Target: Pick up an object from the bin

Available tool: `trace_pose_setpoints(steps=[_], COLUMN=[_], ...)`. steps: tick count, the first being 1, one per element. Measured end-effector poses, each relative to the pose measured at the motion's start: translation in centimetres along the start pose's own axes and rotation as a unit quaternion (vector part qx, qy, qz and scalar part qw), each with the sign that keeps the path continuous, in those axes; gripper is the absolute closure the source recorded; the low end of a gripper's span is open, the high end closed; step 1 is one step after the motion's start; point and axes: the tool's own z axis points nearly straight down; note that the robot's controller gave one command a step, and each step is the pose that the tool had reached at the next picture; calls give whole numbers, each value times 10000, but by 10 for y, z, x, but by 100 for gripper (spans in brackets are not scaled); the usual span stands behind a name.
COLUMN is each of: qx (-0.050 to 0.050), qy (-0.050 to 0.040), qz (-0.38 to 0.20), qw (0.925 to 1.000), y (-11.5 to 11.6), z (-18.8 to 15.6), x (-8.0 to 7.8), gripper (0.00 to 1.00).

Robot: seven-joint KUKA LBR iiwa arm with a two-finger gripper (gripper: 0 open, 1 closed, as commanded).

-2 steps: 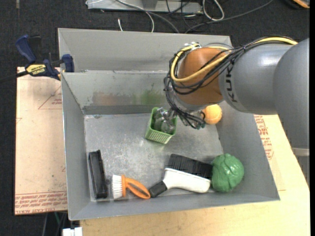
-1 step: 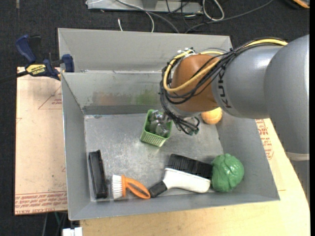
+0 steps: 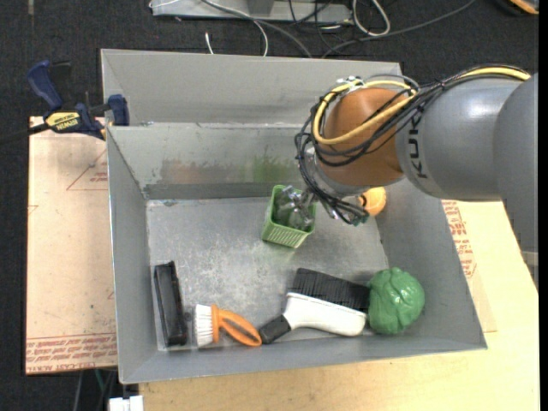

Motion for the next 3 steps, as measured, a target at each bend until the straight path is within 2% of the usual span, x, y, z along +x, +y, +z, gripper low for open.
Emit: trace_pose_setpoints(steps=[1, 2, 3], qx=[16, 0, 80], qy=[112, 49, -33], qz=[69, 15, 189], qw=[9999, 10000, 9998], y=[21, 40, 64], z=[-19, -7, -3], x=[-4, 6, -18], gripper=[100, 100, 100])
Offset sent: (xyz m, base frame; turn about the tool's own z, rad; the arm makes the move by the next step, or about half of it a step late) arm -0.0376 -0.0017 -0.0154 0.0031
